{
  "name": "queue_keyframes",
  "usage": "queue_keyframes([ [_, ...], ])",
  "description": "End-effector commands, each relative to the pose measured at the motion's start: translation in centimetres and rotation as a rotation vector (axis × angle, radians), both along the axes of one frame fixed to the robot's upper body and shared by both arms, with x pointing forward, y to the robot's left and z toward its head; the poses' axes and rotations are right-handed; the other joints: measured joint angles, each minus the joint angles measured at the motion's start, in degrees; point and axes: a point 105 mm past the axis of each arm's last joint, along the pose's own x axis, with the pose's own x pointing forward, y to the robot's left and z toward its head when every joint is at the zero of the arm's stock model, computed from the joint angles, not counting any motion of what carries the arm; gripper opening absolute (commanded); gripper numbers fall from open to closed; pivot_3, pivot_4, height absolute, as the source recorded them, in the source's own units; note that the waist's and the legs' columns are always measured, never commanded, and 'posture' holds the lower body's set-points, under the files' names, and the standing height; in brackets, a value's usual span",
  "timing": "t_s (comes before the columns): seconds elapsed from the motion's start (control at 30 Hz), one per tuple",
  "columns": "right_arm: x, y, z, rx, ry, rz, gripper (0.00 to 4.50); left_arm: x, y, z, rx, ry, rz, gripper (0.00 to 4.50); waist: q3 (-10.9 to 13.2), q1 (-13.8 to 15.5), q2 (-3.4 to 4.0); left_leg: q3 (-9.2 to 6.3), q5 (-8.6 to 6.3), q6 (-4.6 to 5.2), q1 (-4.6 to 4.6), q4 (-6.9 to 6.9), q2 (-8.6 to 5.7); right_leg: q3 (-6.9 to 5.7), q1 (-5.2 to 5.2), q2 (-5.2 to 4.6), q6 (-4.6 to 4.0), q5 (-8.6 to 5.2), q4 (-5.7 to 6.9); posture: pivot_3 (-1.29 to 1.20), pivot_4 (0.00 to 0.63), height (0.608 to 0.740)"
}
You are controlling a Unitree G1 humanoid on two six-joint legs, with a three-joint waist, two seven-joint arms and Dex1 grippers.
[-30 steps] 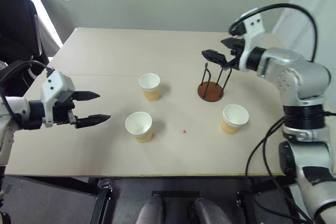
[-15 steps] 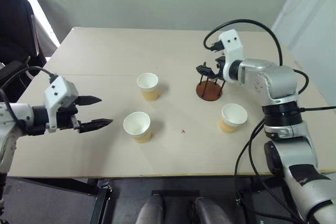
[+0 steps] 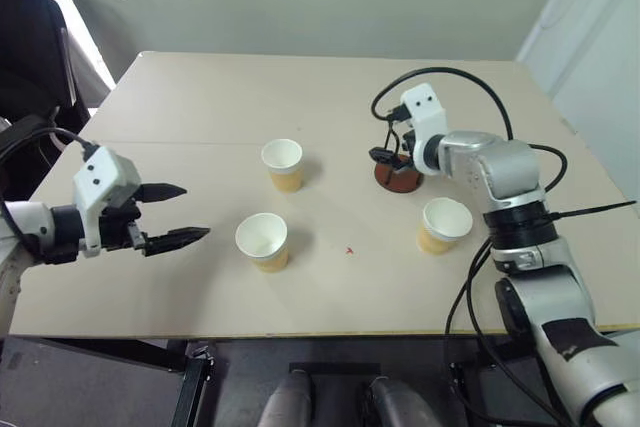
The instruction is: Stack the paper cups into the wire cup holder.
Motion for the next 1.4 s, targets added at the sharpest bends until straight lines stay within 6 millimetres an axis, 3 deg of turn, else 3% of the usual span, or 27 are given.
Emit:
queue_keyframes([
  [0.03,0.1,0.3,0.8,-0.012,-0.045,0.004,3.25,-0.3,0.0,1.6,0.024,-0.062,0.005,4.50,0.0,0.0,0.00,0.00,0.00,0.00,0.00,0.00,0.00,0.00,0.00,0.00,0.00,0.00,0.00,0.00,0.150,0.740],
  [0.3,0.4,0.6,1.3,-0.013,-0.075,0.032,0.15,-0.3,0.1,2.0,0.031,-0.073,0.012,4.50,0.0,0.0,0.00,0.00,0.00,-0.01,0.00,0.00,0.00,-0.01,0.00,0.00,-0.02,0.01,0.00,0.00,0.150,0.740],
  [0.33,0.1,0.9,1.8,0.007,-0.087,0.071,0.07,-0.2,0.1,2.0,0.031,-0.074,0.012,4.50,0.0,0.0,0.00,0.01,0.00,-0.02,0.00,0.00,0.00,-0.01,0.00,0.00,-0.02,0.01,0.00,0.00,0.150,0.740],
  [0.53,-3.0,2.4,4.3,0.041,-0.138,0.360,0.07,0.1,0.1,2.1,0.033,-0.075,0.006,4.50,0.0,0.1,0.00,0.02,-0.01,-0.04,-0.04,0.00,0.00,-0.02,-0.01,0.00,-0.02,0.01,-0.01,0.00,0.150,0.740],
  [0.63,-5.8,3.2,4.8,0.010,-0.128,0.569,0.07,0.2,-0.2,2.1,0.032,-0.076,-0.006,4.50,0.0,0.1,-0.01,0.02,0.00,-0.06,-0.03,-0.01,0.01,-0.03,0.01,0.00,-0.02,0.01,-0.02,0.00,0.150,0.740],
  [0.83,-11.0,3.8,3.9,-0.081,-0.112,0.948,0.07,0.4,-0.4,2.2,0.033,-0.075,-0.020,4.50,0.0,-0.1,-0.06,0.03,0.01,-0.07,0.00,0.02,0.03,-0.03,0.07,0.02,-0.02,0.01,-0.02,0.00,0.150,0.740],
  [1.0,-13.9,4.0,3.0,-0.131,-0.110,1.234,0.07,0.4,-0.8,2.1,0.029,-0.070,-0.029,4.50,0.0,-0.2,-0.07,0.06,0.04,-0.03,0.01,0.07,0.06,-0.02,0.09,0.04,-0.02,0.01,-0.01,0.00,0.150,0.740],
  [1.17,-14.1,3.6,1.8,-0.221,-0.103,1.348,0.07,0.3,-0.7,2.1,0.028,-0.068,-0.026,4.50,-0.1,-0.3,-0.12,0.09,0.04,0.00,0.05,0.11,0.10,-0.03,0.17,0.05,-0.02,0.01,-0.02,0.00,0.150,0.740],
  [1.4,-13.3,3.5,0.0,-0.315,-0.090,1.373,0.07,-0.1,-1.0,2.0,0.026,-0.066,-0.022,4.50,-0.1,-0.3,-0.12,0.11,0.04,0.02,0.12,0.13,0.14,-0.03,0.23,0.05,-0.04,0.02,-0.01,0.00,0.150,0.740],
])
